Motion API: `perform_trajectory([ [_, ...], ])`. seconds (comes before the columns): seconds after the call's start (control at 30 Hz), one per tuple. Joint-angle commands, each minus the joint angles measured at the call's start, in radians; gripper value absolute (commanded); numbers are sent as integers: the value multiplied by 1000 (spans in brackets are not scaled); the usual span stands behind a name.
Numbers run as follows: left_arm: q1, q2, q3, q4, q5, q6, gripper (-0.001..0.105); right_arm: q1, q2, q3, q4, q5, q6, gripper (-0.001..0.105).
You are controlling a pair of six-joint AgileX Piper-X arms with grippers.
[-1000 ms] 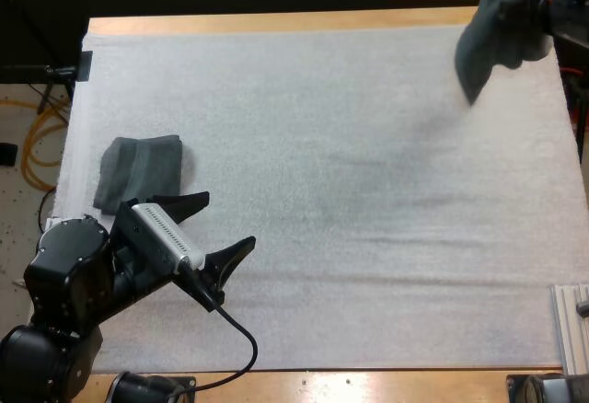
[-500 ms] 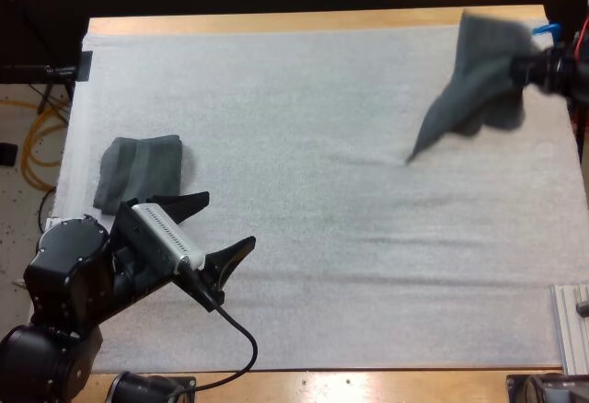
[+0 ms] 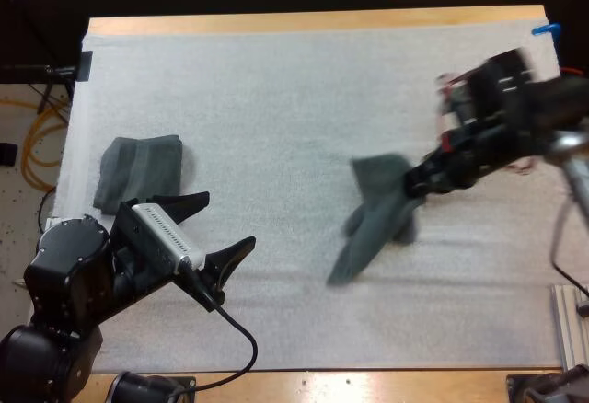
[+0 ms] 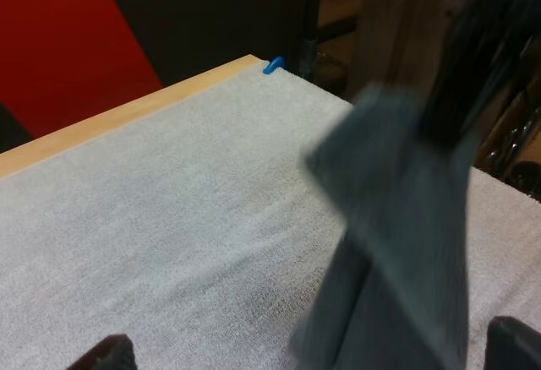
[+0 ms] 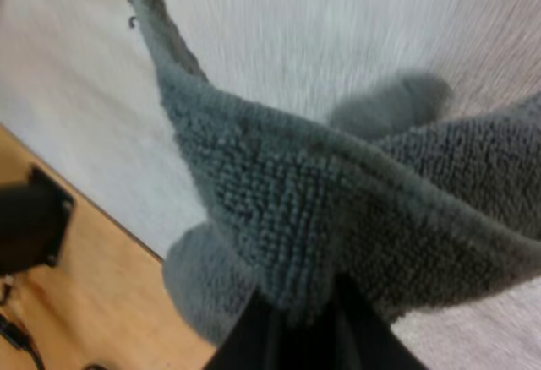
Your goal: Pick towel from pile fold and stack
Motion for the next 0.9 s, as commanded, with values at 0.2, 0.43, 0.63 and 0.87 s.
perform_trajectory([
  [0.2,-3,-1,-6,-6,10,-14,78,47,213,40,-351,83,129,1],
  [0.43,-3,-1,-6,-6,10,-14,78,47,331,37,-706,64,356,3],
  [0.63,-3,-1,-6,-6,10,-14,78,47,338,28,-952,99,430,48],
  [0.87,-3,-1,-6,-6,10,-14,78,47,335,-22,-1018,102,440,81],
])
